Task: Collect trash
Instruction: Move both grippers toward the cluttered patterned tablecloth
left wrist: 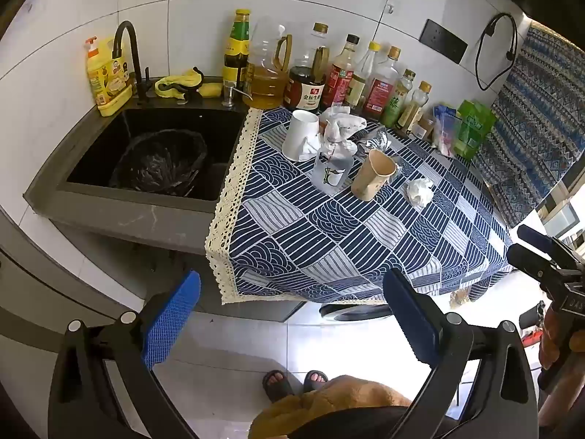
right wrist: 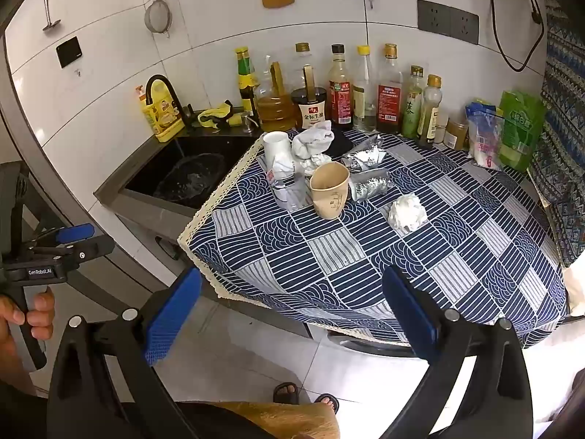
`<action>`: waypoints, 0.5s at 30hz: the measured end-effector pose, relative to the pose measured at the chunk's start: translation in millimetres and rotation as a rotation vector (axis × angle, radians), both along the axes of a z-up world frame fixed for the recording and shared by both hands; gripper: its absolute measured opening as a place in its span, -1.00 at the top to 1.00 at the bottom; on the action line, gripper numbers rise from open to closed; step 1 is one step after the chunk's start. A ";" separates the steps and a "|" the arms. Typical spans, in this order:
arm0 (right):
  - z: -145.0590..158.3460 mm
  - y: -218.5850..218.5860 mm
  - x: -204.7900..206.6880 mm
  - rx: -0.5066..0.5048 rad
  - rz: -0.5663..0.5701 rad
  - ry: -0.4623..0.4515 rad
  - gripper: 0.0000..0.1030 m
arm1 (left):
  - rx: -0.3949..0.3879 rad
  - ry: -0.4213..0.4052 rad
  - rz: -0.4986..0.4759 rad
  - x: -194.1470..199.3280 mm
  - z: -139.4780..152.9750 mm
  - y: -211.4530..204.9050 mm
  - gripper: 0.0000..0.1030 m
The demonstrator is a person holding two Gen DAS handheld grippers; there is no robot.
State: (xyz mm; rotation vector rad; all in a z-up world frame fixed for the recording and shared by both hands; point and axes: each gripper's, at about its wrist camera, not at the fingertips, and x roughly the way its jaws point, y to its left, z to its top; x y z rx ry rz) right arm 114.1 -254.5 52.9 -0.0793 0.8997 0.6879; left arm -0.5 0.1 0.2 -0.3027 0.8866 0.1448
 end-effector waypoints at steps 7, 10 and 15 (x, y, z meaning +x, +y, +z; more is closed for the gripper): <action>-2.8 0.3 0.3 -0.005 -0.004 0.014 -0.90 | 0.020 0.022 0.000 4.1 -3.1 -6.4 -0.87; -1.6 -5.1 -0.1 0.009 -0.001 0.017 -0.90 | 0.017 0.030 0.000 7.7 -1.3 -6.5 -0.87; -3.7 -6.9 5.2 0.018 -0.012 0.038 -0.90 | 0.031 0.022 -0.014 5.8 2.5 -9.8 -0.87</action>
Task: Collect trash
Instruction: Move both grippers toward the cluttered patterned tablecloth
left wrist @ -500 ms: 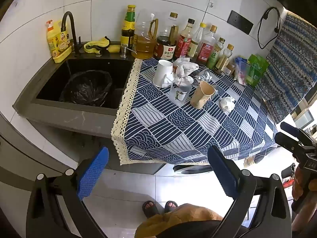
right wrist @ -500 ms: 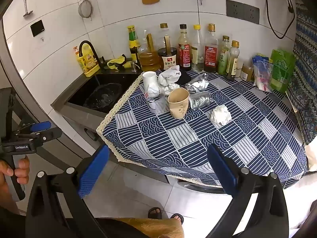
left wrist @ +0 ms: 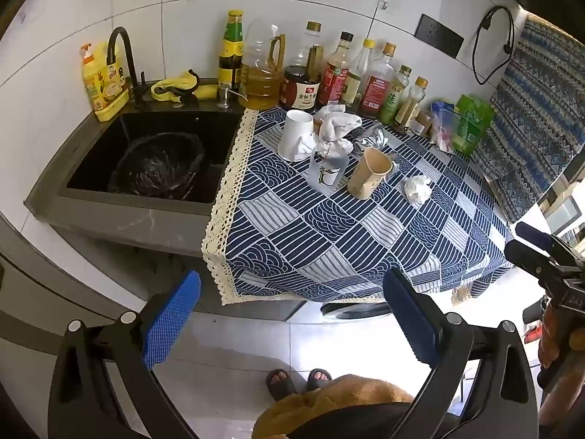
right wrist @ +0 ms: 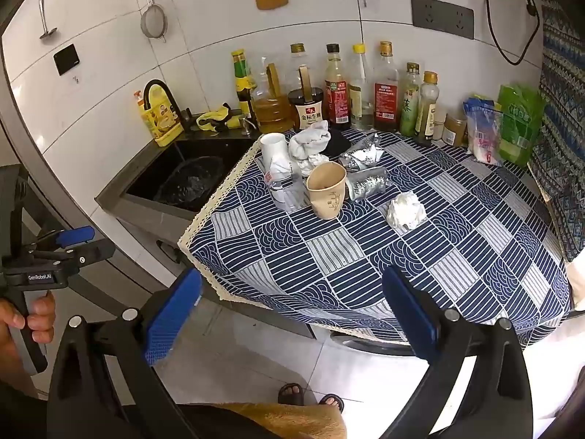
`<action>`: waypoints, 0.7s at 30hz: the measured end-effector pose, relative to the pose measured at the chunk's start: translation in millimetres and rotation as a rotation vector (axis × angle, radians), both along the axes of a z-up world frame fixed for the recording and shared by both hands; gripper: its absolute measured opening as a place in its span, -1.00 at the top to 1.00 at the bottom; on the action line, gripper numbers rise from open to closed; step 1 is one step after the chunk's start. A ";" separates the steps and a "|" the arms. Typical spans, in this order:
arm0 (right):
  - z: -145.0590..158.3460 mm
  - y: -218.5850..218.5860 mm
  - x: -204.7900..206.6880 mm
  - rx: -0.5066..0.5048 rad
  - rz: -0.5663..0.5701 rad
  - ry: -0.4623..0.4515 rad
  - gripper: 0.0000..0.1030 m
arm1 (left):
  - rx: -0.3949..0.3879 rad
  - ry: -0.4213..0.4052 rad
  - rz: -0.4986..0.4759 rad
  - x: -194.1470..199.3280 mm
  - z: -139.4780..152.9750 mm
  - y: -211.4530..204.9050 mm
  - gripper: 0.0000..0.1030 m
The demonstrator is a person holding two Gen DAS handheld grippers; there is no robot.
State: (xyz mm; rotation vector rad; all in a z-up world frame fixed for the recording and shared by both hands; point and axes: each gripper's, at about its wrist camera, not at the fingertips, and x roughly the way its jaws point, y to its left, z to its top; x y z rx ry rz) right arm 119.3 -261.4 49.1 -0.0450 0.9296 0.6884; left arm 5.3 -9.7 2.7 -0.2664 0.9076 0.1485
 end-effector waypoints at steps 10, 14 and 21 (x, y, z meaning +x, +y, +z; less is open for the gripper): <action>-0.9 9.5 -4.6 0.002 0.019 0.006 -0.90 | -0.002 -0.007 -0.005 -4.7 4.9 -4.0 -0.87; -5.8 7.4 -5.7 0.008 0.015 0.019 -0.90 | 0.012 0.007 -0.015 -5.0 0.8 -6.5 -0.87; -9.3 12.8 -8.6 0.010 0.040 0.027 -0.90 | 0.003 0.011 -0.015 -9.6 -1.7 -7.7 -0.87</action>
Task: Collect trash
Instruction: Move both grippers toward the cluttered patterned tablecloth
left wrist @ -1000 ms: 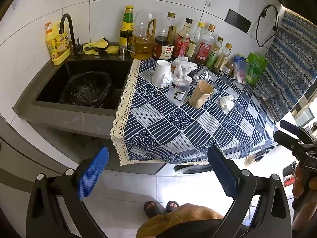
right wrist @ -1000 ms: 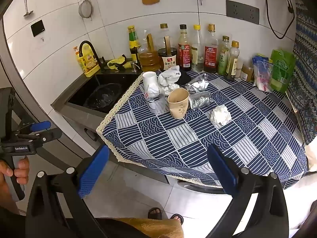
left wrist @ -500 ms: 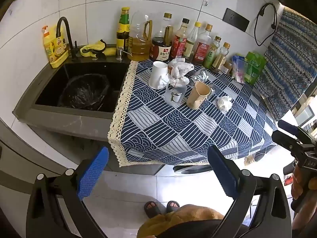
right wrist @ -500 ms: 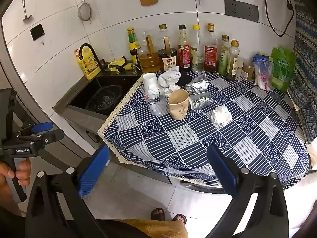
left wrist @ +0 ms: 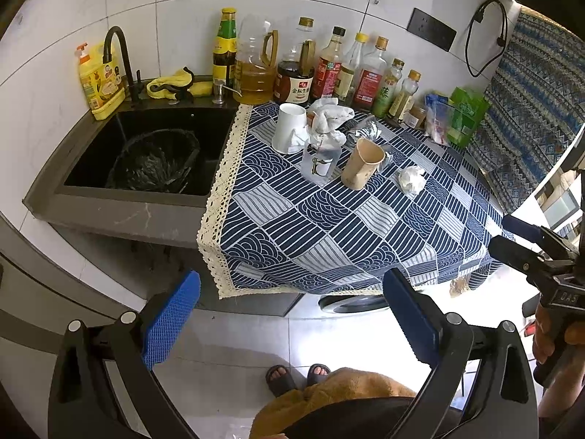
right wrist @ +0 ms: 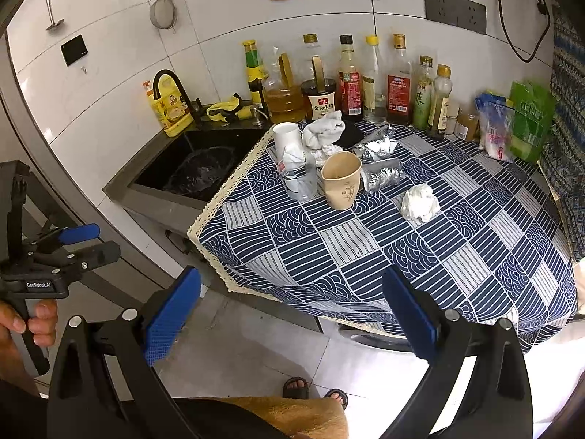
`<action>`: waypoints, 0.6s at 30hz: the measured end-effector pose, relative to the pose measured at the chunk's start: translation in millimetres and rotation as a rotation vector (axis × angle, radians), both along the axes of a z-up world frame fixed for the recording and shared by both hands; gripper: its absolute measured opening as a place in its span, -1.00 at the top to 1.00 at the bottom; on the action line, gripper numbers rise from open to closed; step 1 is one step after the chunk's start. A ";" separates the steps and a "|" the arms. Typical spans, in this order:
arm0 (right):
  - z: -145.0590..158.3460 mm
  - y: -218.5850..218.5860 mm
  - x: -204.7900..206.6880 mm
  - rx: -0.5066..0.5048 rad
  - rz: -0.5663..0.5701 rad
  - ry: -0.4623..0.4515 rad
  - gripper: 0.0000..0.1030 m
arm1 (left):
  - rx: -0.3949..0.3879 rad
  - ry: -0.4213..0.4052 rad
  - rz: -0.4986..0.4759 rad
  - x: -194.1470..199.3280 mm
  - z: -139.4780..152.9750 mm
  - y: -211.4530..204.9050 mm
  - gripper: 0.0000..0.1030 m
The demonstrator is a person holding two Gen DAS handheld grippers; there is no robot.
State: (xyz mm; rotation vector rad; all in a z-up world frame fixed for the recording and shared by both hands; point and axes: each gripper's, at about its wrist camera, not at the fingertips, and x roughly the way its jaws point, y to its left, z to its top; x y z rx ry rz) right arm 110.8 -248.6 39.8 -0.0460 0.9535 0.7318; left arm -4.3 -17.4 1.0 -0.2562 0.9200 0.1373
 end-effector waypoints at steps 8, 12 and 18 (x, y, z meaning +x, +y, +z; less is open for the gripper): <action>-1.8 6.5 -0.1 0.010 0.012 0.010 -0.90 | -0.003 0.004 0.030 -3.5 -1.1 9.7 -0.87; -3.4 6.5 1.1 0.006 0.014 0.015 -0.90 | -0.020 0.004 0.038 -1.6 -4.4 13.4 -0.87; -1.7 9.4 3.7 0.001 0.013 0.011 -0.90 | -0.029 0.011 0.023 3.8 -4.2 15.4 -0.87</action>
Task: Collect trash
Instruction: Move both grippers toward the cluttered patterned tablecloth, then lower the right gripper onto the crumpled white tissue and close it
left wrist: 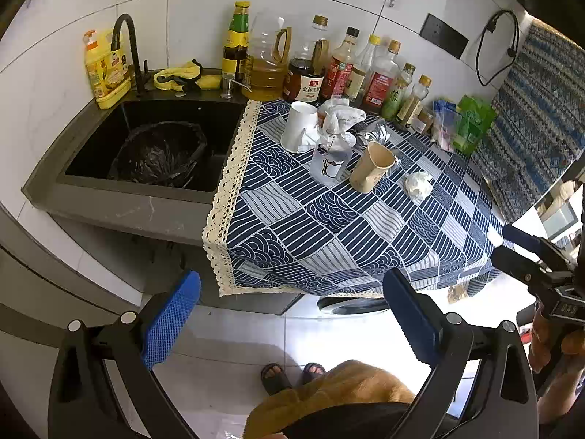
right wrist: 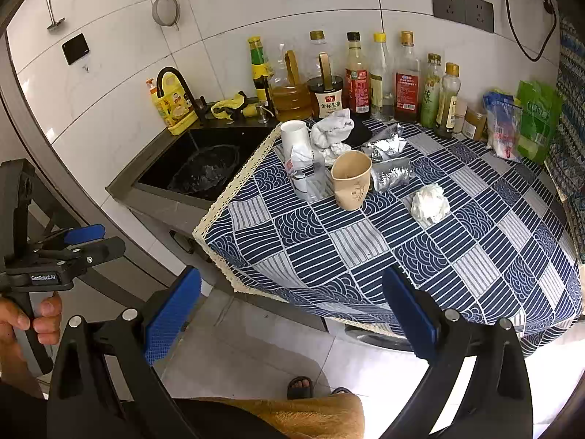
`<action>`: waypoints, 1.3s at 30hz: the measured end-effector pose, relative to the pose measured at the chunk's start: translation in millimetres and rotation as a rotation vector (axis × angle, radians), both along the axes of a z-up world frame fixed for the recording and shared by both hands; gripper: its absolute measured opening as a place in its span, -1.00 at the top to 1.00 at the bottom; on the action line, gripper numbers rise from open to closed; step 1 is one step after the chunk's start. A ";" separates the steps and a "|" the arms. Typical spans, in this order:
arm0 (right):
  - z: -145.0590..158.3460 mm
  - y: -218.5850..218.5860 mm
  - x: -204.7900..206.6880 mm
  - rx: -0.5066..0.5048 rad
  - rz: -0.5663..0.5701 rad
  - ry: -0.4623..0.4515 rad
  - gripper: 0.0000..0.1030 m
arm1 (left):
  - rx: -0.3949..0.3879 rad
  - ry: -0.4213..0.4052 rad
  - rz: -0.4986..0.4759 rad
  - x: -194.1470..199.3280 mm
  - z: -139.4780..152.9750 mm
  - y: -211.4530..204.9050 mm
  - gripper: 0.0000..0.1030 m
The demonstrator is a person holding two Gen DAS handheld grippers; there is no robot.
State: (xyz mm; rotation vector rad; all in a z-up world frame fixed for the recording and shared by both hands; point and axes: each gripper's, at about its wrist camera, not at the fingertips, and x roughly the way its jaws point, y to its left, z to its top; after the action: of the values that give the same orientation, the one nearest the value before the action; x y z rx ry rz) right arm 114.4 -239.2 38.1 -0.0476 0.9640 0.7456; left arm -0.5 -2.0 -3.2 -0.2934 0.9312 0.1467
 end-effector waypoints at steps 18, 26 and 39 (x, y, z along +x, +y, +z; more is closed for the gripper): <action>-7.4 -13.0 24.7 -0.037 -0.090 0.032 -0.90 | -0.053 0.038 -0.037 29.7 -12.3 2.4 -0.87; -27.2 -26.2 60.1 -0.075 -0.134 0.067 -0.90 | -0.070 0.076 -0.064 63.8 -28.1 -1.9 -0.87; -103.5 -41.7 174.6 -0.085 -0.174 0.162 -0.90 | -0.074 0.109 0.022 124.3 -37.8 15.2 -0.87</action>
State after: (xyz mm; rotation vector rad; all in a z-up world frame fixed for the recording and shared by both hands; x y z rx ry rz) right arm 289.0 -280.8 -65.4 0.0230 1.1390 0.5540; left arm 123.7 13.2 -41.1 -0.3673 1.0436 0.1501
